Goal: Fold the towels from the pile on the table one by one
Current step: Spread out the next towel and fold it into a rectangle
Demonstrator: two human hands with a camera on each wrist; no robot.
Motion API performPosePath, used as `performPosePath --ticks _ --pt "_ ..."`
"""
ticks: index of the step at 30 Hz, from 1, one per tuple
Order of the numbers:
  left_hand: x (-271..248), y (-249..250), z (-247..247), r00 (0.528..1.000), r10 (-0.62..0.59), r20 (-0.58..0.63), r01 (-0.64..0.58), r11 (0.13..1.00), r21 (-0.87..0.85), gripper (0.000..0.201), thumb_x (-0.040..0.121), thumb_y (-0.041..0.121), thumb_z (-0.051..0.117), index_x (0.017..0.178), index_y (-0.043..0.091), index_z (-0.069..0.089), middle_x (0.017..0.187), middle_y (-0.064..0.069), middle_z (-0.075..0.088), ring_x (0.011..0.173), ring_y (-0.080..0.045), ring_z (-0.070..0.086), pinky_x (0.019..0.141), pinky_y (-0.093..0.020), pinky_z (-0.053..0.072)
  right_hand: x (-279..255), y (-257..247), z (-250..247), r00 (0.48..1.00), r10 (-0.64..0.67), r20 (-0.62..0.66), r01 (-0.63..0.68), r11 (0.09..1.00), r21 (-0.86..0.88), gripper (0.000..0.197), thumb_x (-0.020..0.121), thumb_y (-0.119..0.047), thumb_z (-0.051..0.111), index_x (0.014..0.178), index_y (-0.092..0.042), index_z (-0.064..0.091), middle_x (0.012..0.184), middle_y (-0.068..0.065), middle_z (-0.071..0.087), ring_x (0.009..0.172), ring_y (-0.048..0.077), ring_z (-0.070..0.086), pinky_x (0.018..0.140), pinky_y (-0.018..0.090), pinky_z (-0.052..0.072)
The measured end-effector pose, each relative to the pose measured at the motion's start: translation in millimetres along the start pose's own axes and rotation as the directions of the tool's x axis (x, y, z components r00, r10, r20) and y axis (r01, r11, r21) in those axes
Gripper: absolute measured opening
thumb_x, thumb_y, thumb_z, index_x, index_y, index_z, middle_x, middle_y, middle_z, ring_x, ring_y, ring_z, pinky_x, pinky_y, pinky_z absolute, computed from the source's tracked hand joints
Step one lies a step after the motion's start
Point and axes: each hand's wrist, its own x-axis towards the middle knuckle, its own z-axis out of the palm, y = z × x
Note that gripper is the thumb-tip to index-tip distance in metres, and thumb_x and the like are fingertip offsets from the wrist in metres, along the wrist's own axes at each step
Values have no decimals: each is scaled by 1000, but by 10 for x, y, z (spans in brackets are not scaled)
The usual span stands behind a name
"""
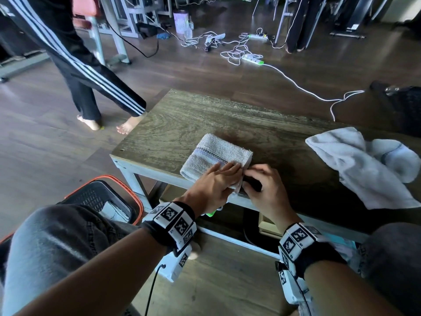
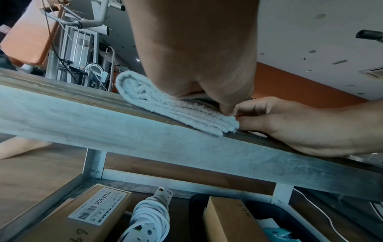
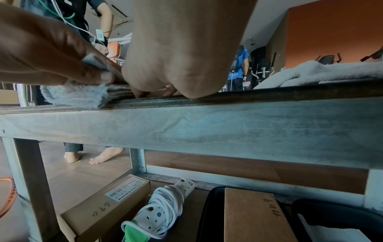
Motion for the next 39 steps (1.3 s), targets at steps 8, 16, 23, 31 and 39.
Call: performPosePath --ticks 8,16,23,31,39 --pt "16 60 6 999 -30 32 28 998 47 59 89 8 48 148 10 41 158 -5 31 150 -17 16 123 -36 5 2 -23 -11 999 1 41 2 998 -64 34 82 -18 72 116 -19 67 109 2 58 105 25 54 93 26 38" --pt "-2 116 20 999 -43 31 40 996 81 60 91 14 46 150 16 38 158 0 33 150 -15 17 122 -47 13 5 -123 -66 993 94 70 -95 995 5 47 80 -14 75 121 -15 53 114 -1 59 109 19 49 93 24 36" --pt "31 180 -524 956 -286 -67 193 785 -589 40 94 31 60 132 20 60 123 -1 69 93 -8 71 82 -23 56 214 -258 -167 918 380 116 -396 901 178 60 81 5 63 133 -17 42 118 3 52 112 18 51 90 27 43" --pt "386 -378 -700 920 -282 -271 261 959 -113 42 88 -5 48 118 13 71 133 -7 63 112 -22 65 95 -10 40 656 -769 241 997 53 -62 -65 977 -201 41 89 -22 57 129 -13 49 125 7 51 120 24 48 104 42 41" --pt "266 -575 -201 943 -312 -113 316 949 18 54 96 42 21 142 30 48 153 3 42 147 -14 28 115 -45 33 573 -470 662 964 151 218 -56 919 -391 71 95 -42 20 151 0 31 157 22 31 148 35 26 119 48 24"
